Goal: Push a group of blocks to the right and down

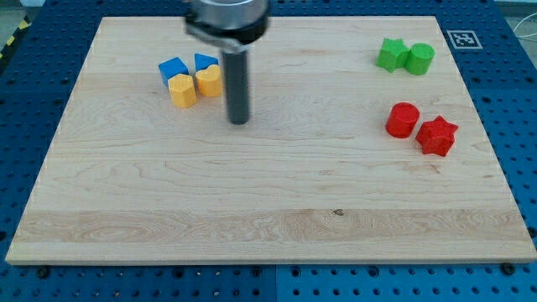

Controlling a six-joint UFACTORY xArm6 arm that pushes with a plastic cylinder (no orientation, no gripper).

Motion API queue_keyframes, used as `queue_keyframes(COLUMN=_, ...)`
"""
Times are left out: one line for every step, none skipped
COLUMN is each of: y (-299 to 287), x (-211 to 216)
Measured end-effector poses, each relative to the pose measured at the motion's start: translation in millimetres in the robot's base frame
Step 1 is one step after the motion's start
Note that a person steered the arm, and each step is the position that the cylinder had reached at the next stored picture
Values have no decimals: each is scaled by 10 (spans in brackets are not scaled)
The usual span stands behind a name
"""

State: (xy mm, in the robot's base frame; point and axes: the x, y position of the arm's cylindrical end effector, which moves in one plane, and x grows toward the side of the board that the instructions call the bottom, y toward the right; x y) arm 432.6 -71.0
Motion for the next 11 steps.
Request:
queue_keyframes(y=-685, x=154)
queue_keyframes(y=-1233, x=-3)
queue_keyframes(y=-1364, x=-283)
queue_keyframes(y=-1320, x=-619)
queue_keyframes(y=-1034, x=-788)
queue_keyframes(y=-735, x=-811)
queue_keyframes(y=-542, x=-810)
queue_keyframes(y=-404, x=-810)
queue_keyframes(y=-197, x=-807)
queue_keyframes(y=63, x=-717)
queue_keyframes(y=330, x=-500)
